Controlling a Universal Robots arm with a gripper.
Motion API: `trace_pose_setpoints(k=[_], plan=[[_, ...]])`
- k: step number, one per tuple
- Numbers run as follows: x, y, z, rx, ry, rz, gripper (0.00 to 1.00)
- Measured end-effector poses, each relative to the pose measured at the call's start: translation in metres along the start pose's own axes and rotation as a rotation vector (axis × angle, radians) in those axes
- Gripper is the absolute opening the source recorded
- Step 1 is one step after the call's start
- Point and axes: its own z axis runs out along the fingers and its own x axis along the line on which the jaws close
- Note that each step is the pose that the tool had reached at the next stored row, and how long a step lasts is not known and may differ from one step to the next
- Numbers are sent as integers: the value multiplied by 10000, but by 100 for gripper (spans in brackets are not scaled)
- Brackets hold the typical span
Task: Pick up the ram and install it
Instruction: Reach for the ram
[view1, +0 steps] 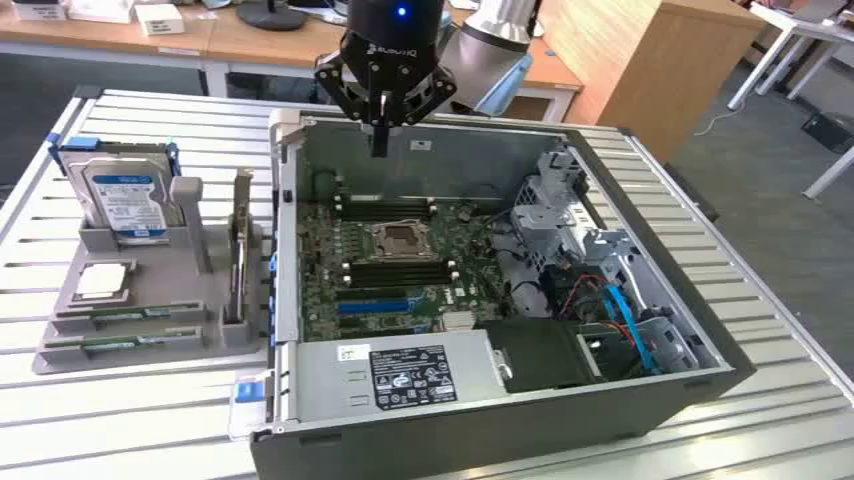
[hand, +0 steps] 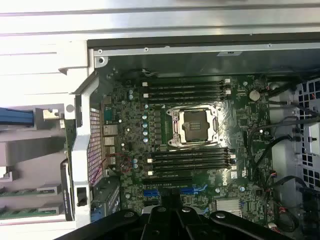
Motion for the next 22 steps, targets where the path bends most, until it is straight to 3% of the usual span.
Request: trace_pose_setpoints(k=[14,22], plan=[[10,-1,1,-3,-2,1,11],[172,-13,-2,0,0,0,11]])
